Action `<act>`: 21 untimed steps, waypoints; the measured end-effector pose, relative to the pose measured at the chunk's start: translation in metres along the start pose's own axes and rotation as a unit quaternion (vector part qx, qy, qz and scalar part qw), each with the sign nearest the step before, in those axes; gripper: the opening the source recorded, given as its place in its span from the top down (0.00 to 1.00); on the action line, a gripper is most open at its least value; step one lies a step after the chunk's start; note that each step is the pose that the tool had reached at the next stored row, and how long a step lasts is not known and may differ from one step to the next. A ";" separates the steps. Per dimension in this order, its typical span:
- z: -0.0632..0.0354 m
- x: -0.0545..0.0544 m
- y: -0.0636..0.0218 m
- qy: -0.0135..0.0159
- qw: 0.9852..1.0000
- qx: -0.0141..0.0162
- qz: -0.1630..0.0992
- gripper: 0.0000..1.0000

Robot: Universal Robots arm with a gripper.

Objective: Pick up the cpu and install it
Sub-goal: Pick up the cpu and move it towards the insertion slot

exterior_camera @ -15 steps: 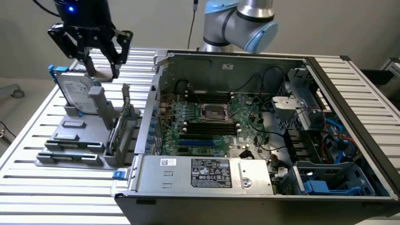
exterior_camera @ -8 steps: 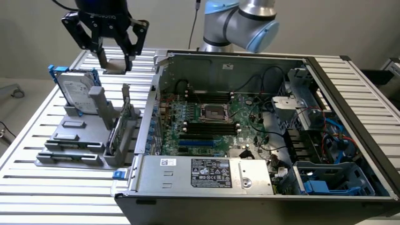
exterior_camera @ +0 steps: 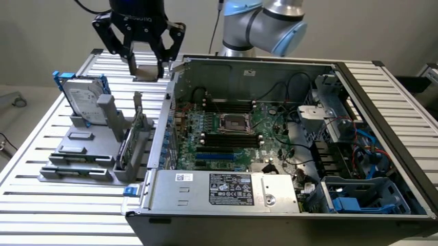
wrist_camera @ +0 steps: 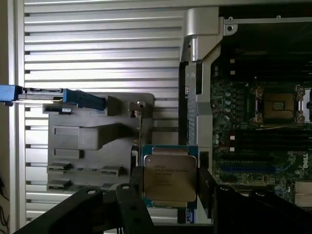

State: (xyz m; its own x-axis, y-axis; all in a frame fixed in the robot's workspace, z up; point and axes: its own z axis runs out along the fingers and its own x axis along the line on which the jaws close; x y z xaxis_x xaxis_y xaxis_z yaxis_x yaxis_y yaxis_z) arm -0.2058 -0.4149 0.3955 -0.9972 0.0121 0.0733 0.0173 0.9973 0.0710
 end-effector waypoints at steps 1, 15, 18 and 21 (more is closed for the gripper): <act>0.0004 -0.005 0.0003 0.000 1.000 0.000 0.000 0.46; 0.0177 -0.069 0.0086 0.000 1.000 0.000 0.000 0.46; 0.0220 -0.083 0.0107 0.000 1.000 0.000 0.000 0.46; 0.0267 -0.097 0.0138 0.000 1.000 0.000 0.000 0.46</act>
State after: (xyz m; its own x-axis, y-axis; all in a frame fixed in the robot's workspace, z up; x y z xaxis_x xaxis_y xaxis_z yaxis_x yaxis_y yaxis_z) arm -0.1102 -0.4004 0.3628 -0.9972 0.0121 0.0733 0.0174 0.9973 0.0711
